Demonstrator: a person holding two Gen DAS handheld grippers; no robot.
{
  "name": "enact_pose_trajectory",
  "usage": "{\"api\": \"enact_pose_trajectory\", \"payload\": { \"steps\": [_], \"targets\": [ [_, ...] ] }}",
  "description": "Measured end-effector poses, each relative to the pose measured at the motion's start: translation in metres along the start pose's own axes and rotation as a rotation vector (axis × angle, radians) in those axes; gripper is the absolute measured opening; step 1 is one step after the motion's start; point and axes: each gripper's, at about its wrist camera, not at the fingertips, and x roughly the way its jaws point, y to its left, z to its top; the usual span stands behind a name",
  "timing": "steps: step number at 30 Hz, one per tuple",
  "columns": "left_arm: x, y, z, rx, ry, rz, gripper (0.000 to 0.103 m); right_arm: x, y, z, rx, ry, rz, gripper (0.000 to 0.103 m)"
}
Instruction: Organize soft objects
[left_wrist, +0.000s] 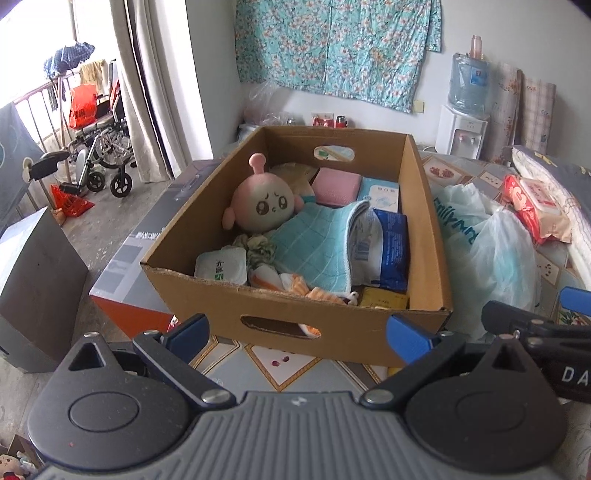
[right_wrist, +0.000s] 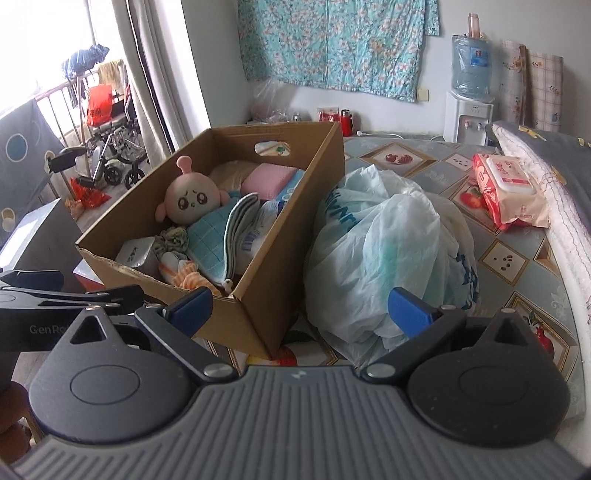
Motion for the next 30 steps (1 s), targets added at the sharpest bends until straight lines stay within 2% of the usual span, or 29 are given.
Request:
{"api": "enact_pose_trajectory", "payload": {
  "steps": [30],
  "targets": [
    [0.0049, 0.0063, -0.0081, -0.020, 0.039, 0.011, 0.101, 0.0084, 0.0045, -0.0063, -0.044, 0.026, -0.028, 0.102]
  ]
}}
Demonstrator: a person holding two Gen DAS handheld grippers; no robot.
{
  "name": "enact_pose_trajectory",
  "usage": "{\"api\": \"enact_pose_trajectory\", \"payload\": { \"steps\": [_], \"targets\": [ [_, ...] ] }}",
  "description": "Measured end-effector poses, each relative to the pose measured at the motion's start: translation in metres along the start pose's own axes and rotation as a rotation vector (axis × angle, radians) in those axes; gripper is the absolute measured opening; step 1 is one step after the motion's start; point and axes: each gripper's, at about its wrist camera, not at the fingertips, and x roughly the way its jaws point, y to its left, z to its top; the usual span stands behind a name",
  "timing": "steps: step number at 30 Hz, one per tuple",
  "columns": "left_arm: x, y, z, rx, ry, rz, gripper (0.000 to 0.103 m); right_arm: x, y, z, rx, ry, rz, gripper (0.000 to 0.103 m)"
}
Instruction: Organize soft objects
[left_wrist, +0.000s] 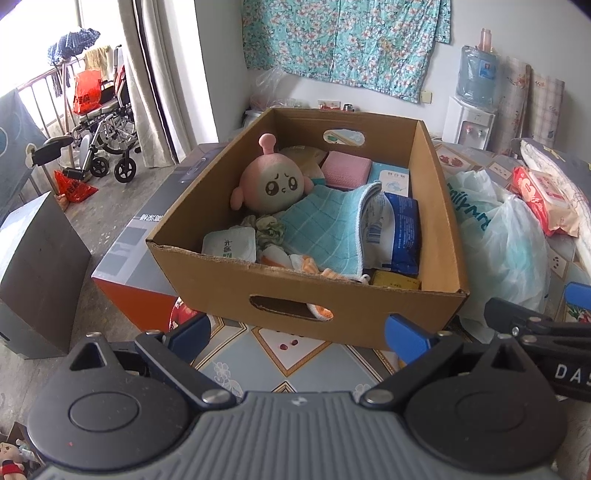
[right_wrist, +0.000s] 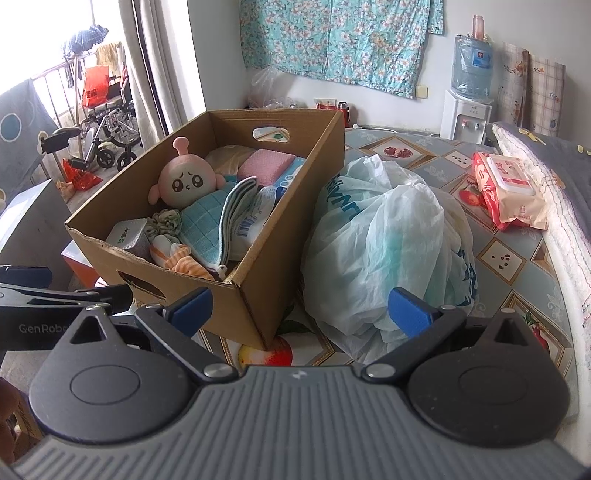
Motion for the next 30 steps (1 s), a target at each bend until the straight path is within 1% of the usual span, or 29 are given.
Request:
{"api": "enact_pose_trajectory", "payload": {
  "steps": [30],
  "targets": [
    [0.012, 0.003, -0.002, -0.026, 0.038, -0.012, 0.099, 0.010, 0.000, 0.001, -0.013, 0.023, -0.007, 0.102]
  ]
}}
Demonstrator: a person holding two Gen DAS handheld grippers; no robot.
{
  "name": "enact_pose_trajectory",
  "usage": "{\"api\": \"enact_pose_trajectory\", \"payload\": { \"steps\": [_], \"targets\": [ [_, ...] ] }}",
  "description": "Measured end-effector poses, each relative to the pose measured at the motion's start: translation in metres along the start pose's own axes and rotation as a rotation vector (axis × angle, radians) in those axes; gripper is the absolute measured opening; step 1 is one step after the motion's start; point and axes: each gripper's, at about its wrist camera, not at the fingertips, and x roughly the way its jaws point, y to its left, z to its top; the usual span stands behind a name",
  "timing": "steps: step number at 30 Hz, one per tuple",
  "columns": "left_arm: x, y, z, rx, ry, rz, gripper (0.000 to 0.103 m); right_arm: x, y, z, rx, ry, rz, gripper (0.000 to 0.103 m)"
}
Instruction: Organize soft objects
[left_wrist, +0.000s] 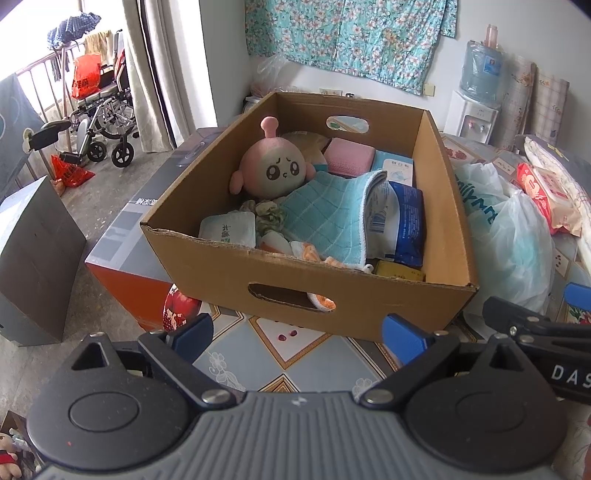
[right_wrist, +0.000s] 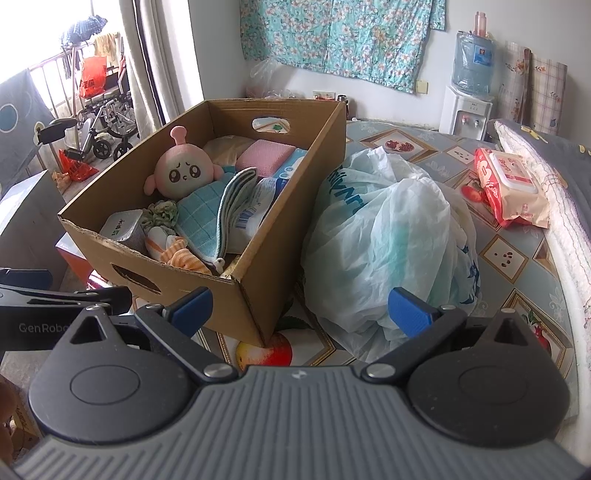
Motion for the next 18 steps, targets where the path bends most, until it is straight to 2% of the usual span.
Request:
{"api": "enact_pose_trajectory", "payload": {
  "steps": [18],
  "targets": [
    [0.0006, 0.0014, -0.0002, -0.004, 0.000, -0.001, 0.099, 0.0013, 0.0005, 0.0007, -0.003, 0.001, 0.002, 0.102]
  ]
}}
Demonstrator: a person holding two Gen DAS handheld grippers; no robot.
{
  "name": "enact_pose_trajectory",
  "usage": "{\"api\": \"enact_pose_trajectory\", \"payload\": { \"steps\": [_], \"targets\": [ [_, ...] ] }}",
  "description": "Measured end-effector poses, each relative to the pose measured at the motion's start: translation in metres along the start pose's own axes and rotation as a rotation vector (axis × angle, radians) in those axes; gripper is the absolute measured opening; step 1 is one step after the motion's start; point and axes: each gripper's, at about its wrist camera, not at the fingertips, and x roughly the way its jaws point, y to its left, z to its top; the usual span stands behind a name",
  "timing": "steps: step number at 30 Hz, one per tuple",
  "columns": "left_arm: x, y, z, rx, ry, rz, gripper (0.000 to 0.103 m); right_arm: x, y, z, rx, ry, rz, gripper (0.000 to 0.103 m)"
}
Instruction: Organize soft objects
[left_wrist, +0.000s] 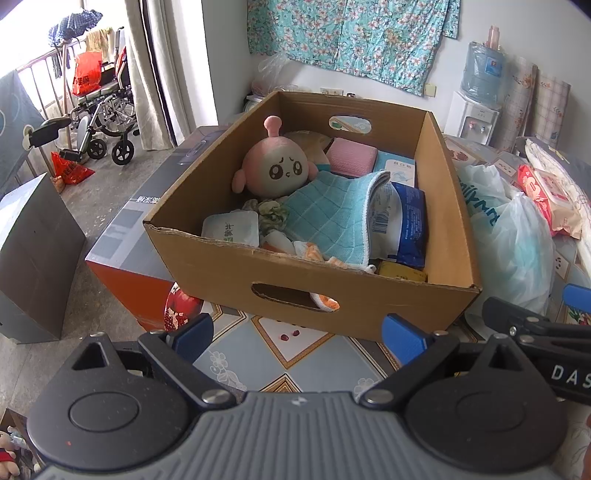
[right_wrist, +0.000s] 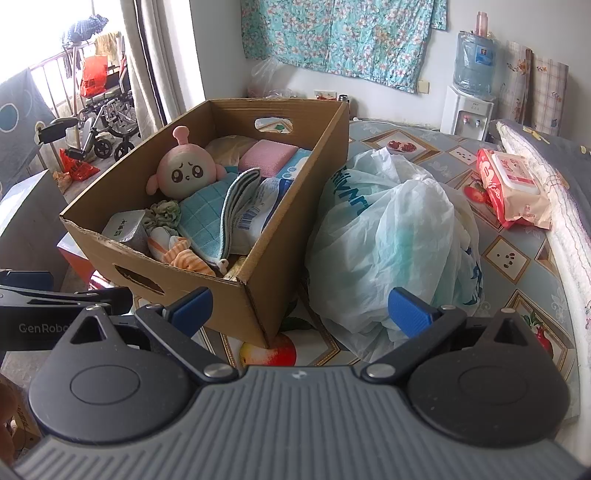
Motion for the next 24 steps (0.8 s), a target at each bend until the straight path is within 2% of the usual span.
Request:
{"api": "enact_pose_trajectory", "payload": {
  "steps": [24],
  "targets": [
    [0.0004, 0.0034, -0.0004, -0.006, -0.001, 0.000, 0.099, -0.0002, 0.0046, 0.0033, -0.005, 0.005, 0.008, 0.102]
  ]
}}
